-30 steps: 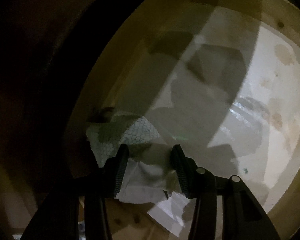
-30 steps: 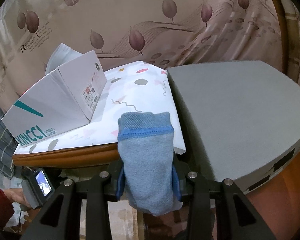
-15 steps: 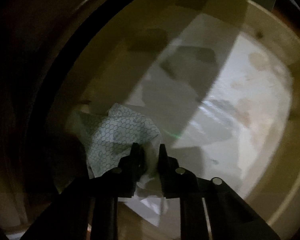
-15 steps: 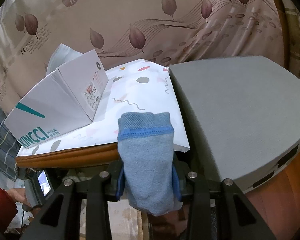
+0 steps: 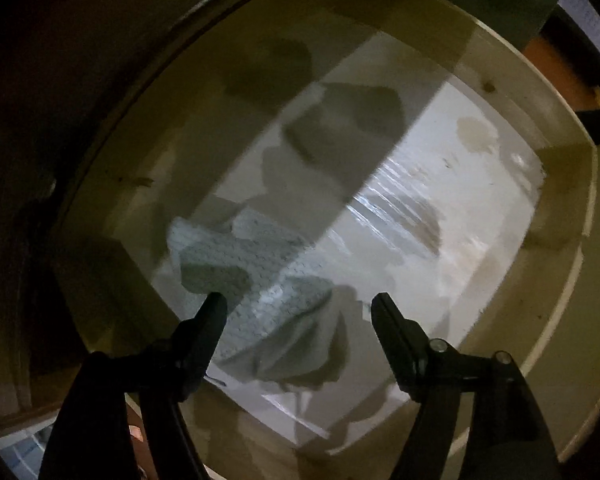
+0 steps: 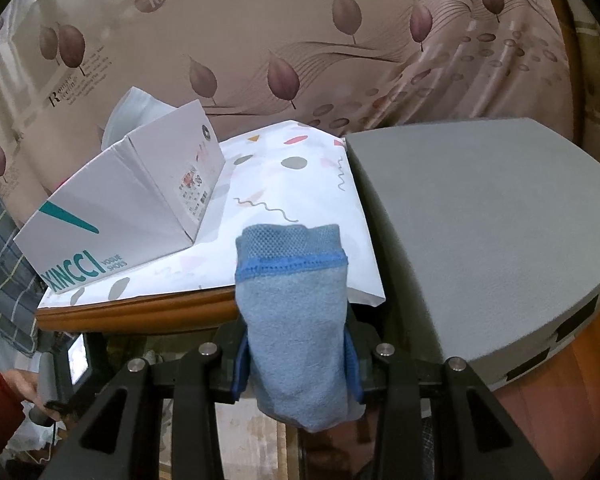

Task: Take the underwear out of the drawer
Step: 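Reach the left gripper into the drawer and grasp the white hexagon-patterned cloth while the right gripper holds the sock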

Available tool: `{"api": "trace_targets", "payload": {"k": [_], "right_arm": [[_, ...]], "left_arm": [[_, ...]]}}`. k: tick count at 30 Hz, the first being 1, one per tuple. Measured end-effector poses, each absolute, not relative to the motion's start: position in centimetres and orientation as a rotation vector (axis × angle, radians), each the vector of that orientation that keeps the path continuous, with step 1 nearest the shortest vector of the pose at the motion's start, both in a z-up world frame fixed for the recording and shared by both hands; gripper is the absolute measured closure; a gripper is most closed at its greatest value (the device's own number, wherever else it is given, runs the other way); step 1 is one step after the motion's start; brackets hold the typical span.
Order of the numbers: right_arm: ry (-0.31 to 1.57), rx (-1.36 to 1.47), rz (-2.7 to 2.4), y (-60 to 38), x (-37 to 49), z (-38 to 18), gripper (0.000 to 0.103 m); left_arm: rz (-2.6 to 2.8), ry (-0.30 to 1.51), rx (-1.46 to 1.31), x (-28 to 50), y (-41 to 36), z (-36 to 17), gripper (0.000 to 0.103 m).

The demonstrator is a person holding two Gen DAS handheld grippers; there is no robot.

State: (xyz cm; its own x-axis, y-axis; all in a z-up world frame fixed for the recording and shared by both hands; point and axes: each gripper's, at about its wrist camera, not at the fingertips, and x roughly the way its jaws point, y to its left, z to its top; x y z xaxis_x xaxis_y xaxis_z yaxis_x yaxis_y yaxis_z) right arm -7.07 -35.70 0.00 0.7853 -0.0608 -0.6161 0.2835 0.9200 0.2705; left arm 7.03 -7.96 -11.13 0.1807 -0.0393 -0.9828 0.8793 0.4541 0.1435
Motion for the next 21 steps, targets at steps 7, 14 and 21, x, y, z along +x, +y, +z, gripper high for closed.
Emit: {"api": "trace_targets", "payload": {"k": [7, 14, 21], "right_arm": [[0.650, 0.353, -0.172, -35.3, -6.8, 0.0, 0.065], [0.658, 0.357, -0.158, -35.1, -6.8, -0.2, 0.065], [0.661, 0.362, -0.155, -35.1, -6.6, -0.2, 0.065]], "left_arm": [[-0.727, 1.196, 0.893, 7.8, -9.8, -12.2, 0.026], [-0.663, 1.112, 1.017, 7.8, -11.0, -14.2, 0.037], [-0.643, 1.080, 1.065, 5.2, -11.8, -13.4, 0.069]]}}
